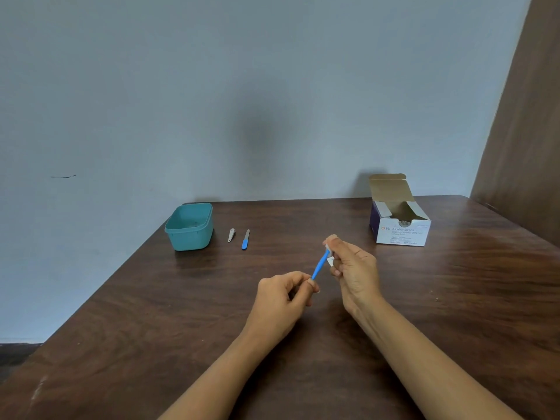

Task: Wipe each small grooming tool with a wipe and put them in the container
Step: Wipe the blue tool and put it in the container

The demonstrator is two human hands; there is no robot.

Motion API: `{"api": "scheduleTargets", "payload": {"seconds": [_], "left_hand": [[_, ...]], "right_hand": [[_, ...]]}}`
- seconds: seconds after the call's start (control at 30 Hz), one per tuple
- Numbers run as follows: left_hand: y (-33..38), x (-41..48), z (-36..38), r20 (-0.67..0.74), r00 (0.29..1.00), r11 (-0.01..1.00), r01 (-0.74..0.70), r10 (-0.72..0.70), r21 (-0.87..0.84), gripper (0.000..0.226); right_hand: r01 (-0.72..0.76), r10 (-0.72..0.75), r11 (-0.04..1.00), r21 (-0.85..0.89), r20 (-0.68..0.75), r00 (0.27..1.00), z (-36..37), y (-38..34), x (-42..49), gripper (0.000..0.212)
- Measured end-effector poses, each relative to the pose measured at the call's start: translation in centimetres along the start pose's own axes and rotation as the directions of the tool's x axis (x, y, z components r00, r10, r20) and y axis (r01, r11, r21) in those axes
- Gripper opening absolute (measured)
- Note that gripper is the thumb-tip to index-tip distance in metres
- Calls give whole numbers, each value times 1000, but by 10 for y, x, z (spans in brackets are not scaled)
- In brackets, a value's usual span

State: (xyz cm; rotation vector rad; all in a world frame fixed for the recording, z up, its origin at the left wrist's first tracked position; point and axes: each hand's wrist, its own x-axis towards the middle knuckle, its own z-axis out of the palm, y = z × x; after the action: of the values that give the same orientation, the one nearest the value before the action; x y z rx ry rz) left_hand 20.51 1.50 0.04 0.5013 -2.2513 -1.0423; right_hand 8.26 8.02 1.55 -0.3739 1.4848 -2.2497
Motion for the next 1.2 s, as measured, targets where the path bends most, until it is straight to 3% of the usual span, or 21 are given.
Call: {"api": "scheduleTargets", "payload": {"seconds": [0.27, 0.6, 0.77, 0.97, 1.2], "left_hand": [[-1, -1, -3, -5, 999, 998, 35, -35, -57, 20], [-1, 0, -2, -14, 1000, 1000, 21, -21, -1, 18], [-2, 1, -2, -40, 999, 1000, 9, -10, -24, 19], [-2, 3, -4, -97, 995, 999, 13, -17, -43, 20], [-6, 2, -1, -66, 997, 998, -27, 32, 63, 18]], "right_hand": [[-233, 169, 951, 202, 290, 942, -6, -4, 11, 16], [-102, 92, 988, 119, 89, 992, -3, -1, 5, 9], [-39, 35, 999, 33, 121, 992, -3, -1, 3, 19], [-68, 56, 997, 44, 229, 972, -2, -4, 2, 13], [-73, 86, 994, -83, 169, 982, -5, -4, 3, 7]]}}
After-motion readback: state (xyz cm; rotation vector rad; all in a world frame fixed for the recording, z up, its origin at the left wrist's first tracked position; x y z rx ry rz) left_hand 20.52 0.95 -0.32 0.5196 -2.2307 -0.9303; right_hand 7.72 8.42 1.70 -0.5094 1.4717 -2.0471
